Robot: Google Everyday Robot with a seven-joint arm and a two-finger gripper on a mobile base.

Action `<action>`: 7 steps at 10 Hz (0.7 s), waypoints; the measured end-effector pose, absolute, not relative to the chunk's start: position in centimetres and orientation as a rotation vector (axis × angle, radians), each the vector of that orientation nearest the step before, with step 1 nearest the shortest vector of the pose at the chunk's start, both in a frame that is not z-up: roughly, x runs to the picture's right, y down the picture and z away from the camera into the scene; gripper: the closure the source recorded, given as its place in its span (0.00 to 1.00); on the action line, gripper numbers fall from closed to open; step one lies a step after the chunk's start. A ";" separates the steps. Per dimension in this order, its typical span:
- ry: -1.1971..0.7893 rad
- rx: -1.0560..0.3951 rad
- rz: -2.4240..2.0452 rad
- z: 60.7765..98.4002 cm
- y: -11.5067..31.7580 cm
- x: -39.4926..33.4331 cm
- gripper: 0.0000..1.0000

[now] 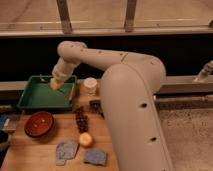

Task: Place fork in tray

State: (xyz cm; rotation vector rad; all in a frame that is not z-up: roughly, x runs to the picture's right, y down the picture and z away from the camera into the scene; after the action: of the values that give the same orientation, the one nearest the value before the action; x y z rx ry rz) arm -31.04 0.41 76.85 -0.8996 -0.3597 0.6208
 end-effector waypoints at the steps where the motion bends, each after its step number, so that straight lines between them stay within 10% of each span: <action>1: -0.379 -0.912 0.589 76.4 1.1 -32.9 1.00; 7: -0.456 -0.882 0.608 75.8 0.6 -34.0 1.00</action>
State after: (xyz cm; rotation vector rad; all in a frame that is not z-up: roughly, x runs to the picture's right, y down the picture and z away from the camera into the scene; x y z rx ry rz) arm -34.02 0.61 75.77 -0.8820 -0.4564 0.6085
